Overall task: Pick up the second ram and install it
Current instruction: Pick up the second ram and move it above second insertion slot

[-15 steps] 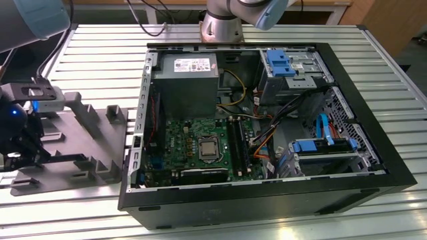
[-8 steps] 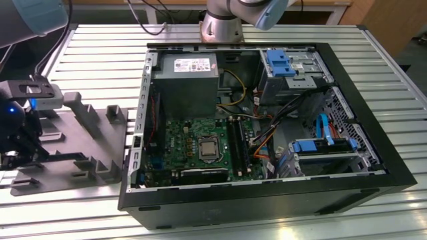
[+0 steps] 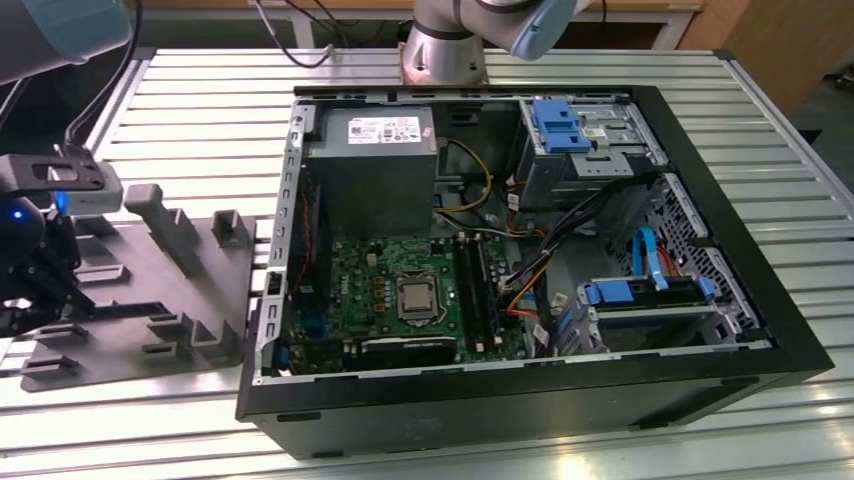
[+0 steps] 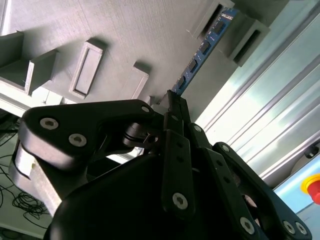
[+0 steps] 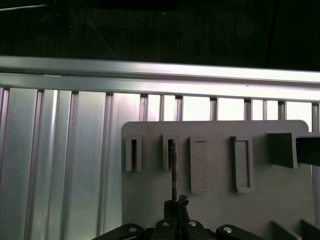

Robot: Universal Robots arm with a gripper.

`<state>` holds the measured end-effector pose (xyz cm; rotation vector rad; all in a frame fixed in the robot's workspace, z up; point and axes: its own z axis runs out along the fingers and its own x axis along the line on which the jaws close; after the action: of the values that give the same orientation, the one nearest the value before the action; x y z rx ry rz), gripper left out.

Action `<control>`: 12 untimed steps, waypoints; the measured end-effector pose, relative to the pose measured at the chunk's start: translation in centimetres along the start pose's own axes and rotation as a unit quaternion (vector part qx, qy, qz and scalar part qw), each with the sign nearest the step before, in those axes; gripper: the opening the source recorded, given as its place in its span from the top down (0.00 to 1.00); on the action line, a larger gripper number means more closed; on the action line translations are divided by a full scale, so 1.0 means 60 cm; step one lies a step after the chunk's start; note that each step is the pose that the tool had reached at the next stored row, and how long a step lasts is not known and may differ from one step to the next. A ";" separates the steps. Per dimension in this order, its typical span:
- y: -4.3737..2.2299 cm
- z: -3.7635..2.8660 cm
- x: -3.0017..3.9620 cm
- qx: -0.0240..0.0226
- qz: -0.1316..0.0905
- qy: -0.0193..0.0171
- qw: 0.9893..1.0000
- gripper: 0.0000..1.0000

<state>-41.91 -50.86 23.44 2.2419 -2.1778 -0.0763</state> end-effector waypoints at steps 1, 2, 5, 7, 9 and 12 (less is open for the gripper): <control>0.000 -0.001 0.000 0.000 0.000 0.000 1.000 0.88; 0.000 -0.003 0.000 0.000 0.000 0.000 1.000 0.88; 0.000 -0.007 0.000 0.000 0.000 0.000 1.000 0.88; 0.000 -0.010 0.000 0.000 0.000 0.000 1.000 0.88; 0.001 -0.013 0.000 0.000 0.000 0.000 1.000 0.88; 0.001 -0.017 0.000 0.000 0.000 0.000 1.000 0.88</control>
<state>-41.91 -50.86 24.45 2.2418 -2.1778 -0.0763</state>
